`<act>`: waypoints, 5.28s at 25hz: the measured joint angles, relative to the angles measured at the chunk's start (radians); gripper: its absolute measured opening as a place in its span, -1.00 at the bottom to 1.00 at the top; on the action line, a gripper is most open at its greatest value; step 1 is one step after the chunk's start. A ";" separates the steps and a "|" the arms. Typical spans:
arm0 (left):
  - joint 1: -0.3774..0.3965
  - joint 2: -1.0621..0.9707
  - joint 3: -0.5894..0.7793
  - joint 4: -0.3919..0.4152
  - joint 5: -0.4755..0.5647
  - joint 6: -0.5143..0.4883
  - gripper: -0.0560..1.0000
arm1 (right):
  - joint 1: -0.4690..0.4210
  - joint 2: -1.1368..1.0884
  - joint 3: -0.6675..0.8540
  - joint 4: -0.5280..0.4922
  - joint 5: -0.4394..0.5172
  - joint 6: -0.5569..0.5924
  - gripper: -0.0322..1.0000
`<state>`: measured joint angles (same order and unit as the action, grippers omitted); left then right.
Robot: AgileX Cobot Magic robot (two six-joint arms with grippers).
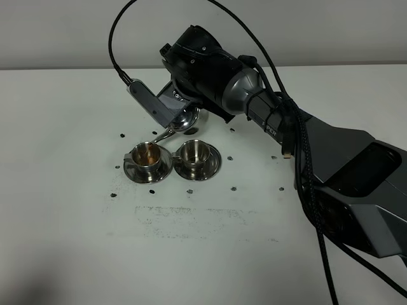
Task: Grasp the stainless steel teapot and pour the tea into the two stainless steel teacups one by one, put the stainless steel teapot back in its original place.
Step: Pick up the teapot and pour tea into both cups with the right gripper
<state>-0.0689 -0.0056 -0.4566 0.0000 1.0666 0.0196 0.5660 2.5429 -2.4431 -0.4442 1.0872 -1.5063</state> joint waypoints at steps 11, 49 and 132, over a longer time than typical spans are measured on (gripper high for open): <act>0.000 0.000 0.000 0.000 0.000 0.000 -0.35 | 0.033 -0.004 0.000 -0.049 0.006 -0.001 -0.53; 0.000 0.000 0.000 0.000 0.000 0.000 -0.35 | 0.049 -0.020 0.000 -0.143 0.007 -0.001 -0.53; 0.000 0.000 0.000 0.000 0.000 0.000 -0.35 | 0.197 -0.421 0.582 0.437 -0.010 0.971 -0.53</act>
<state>-0.0689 -0.0056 -0.4566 0.0000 1.0666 0.0194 0.7627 2.1221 -1.8606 -0.0068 1.0769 -0.5356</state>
